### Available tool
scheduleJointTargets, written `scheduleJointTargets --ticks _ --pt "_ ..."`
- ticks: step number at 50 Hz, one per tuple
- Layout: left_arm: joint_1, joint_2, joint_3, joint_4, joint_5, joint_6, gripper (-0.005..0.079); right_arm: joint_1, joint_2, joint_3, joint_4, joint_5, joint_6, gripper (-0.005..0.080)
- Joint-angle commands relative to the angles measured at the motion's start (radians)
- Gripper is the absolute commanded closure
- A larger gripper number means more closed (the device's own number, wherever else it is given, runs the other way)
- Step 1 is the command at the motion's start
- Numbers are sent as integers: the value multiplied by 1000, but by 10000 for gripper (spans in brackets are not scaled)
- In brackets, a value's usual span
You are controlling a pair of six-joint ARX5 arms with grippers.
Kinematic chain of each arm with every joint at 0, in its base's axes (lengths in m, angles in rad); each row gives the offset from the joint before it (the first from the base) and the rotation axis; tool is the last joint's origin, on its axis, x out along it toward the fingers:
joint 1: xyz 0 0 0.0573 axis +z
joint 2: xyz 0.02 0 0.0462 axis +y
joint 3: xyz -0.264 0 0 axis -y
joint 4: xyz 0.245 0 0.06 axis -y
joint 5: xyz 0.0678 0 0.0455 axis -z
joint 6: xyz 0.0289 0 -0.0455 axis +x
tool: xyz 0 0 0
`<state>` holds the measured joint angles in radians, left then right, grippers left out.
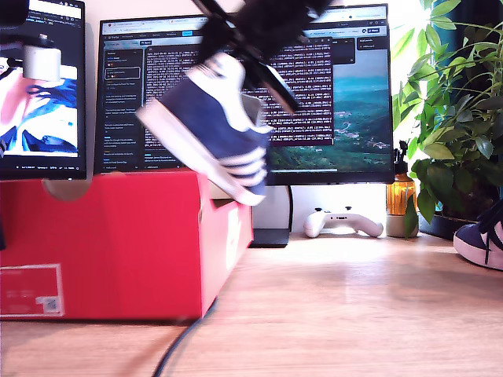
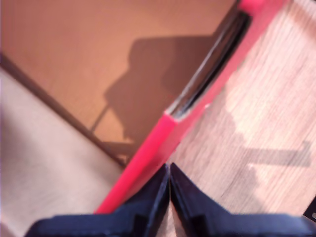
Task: Pack the blue shoes by picking the first shoe and placing it inside the red shoebox, left side, then picking and rotating the second shoe and placing it in the shoebox
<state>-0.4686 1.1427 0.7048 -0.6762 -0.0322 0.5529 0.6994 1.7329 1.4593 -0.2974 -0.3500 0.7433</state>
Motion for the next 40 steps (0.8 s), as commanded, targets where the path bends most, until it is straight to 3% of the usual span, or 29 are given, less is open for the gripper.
scheduleJointTargets --ticks 1,14,30,40 --pt "-3 3 -10 5 -2 -6 761 27 -12 64 45 0 -11 765" --pt "-3 3 -10 5 -2 -6 761 39 17 78 21 42 -44 765" --pt "-3 2 -9 0 -29 -23 760 45 173 78 -12 51 -47 765" --pt "-3 2 -9 1 -41 -23 760 33 175 78 -111 159 -124 765"
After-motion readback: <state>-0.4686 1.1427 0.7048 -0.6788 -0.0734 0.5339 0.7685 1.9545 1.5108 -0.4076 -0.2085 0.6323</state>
